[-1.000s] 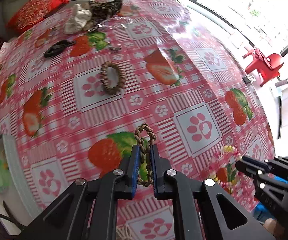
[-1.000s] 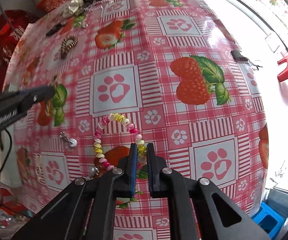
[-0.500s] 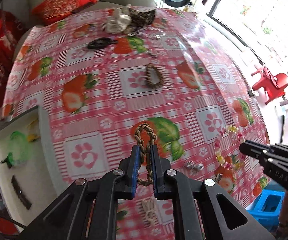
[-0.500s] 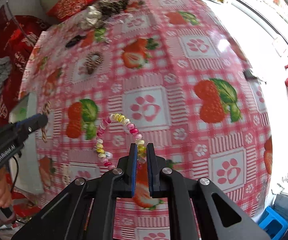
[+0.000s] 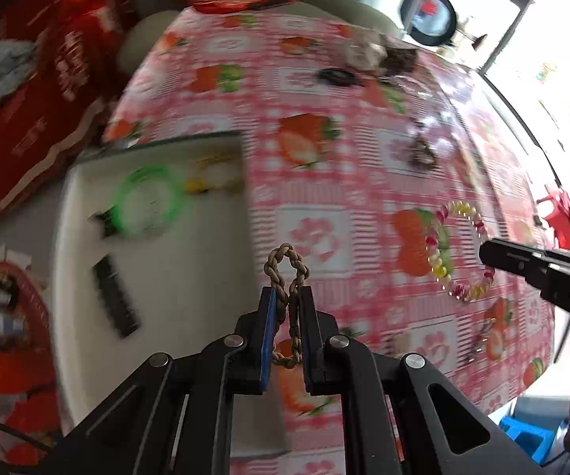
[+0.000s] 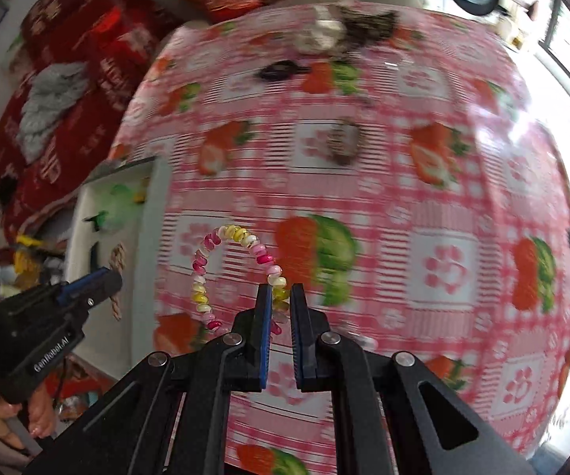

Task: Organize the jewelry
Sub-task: 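Carry the braided bracelet and pastel beaded bracelet with both grippers over the white tray, then open the right gripper releasing the pastel bracelet while the left releases the braided bracelet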

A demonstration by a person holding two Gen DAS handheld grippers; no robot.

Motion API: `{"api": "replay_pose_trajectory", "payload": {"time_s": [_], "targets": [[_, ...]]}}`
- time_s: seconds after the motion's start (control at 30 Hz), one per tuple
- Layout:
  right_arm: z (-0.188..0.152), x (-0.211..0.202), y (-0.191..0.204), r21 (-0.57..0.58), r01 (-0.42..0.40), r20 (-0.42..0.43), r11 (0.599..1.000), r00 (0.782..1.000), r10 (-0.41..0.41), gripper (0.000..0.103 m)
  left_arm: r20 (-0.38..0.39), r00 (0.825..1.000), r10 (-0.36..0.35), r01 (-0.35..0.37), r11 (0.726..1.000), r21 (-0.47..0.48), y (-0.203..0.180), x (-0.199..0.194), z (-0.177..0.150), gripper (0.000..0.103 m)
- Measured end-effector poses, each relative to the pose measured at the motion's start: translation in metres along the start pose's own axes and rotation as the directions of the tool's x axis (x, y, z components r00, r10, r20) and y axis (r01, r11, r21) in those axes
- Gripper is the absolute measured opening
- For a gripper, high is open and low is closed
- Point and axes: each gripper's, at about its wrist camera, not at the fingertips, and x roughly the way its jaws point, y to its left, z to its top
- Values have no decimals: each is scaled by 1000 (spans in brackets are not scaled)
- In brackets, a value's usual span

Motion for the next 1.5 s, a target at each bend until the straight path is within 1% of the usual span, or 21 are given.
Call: {"api": "replay_pose_trajectory", "payload": {"time_s": [0.17, 0.37, 0.57, 0.7, 0.87, 1.13, 1.33, 1.5], "targets": [[10, 18, 52, -99, -53, -30, 994, 998, 50, 10, -8, 999, 47, -47, 995, -89, 45, -6, -20, 18], [16, 46, 113, -213, -105, -85, 971, 992, 89, 10, -29, 996, 86, -89, 982, -167, 87, -3, -41, 18], [20, 73, 155, -294, -120, -126, 948, 988, 86, 10, -69, 991, 116, -126, 976, -176, 109, 12, -55, 18], [25, 96, 175, -331, -109, -168, 937, 984, 55, 10, -95, 988, 119, -135, 974, -184, 116, 24, -61, 18], [31, 122, 187, -378, -80, -204, 923, 979, 1, 10, -117, 985, 126, -148, 968, -203, 126, 36, -64, 18], [49, 149, 189, -397, -6, -212, 918, 974, -85, 10, -114, 983, 145, -166, 964, -209, 133, 48, -56, 18], [60, 160, 190, -402, 31, -198, 915, 973, -119, 10, -106, 980, 168, -186, 963, -197, 134, 51, -48, 18], [63, 167, 190, -394, 33, -204, 919, 971, -122, 10, -109, 977, 182, -200, 962, -185, 134, 51, -45, 19]]}}
